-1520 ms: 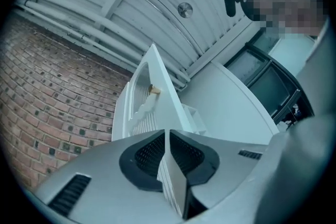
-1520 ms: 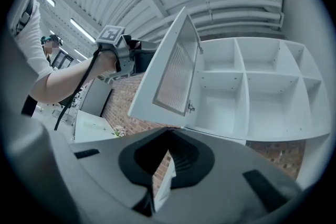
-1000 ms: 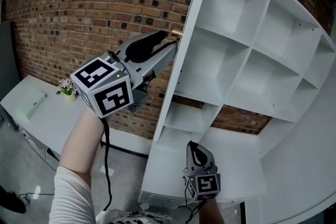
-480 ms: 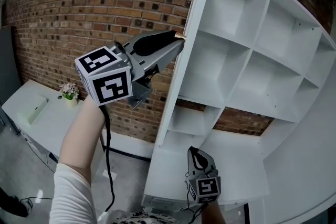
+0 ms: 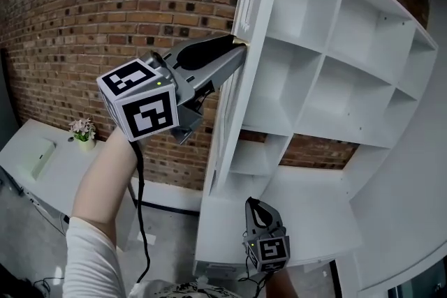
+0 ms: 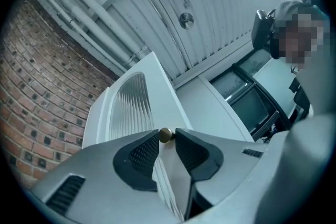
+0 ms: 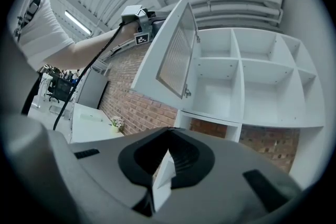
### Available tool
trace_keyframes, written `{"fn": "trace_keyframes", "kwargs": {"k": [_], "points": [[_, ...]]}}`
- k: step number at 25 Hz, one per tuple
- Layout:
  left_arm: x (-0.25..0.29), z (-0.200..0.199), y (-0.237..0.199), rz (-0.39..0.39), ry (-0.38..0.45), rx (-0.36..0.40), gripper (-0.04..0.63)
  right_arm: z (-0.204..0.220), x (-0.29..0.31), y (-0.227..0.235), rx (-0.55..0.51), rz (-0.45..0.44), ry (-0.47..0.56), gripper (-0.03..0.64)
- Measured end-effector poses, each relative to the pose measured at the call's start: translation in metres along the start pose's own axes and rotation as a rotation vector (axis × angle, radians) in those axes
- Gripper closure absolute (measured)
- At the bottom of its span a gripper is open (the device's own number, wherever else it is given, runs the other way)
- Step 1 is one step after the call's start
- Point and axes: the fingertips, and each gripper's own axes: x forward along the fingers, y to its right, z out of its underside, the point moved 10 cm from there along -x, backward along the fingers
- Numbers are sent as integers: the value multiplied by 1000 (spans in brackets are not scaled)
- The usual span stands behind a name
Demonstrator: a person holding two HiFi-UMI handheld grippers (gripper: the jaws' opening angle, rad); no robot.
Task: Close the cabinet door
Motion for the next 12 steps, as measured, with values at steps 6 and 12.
{"fn": "trace_keyframes", "kwargs": {"k": [6, 12], "points": [[26, 5, 13, 41, -30, 21, 489, 5, -6, 13, -7, 6, 28, 609], [53, 12, 29, 37, -70, 92, 494, 19, -15, 49, 10, 7, 11, 609]]}}
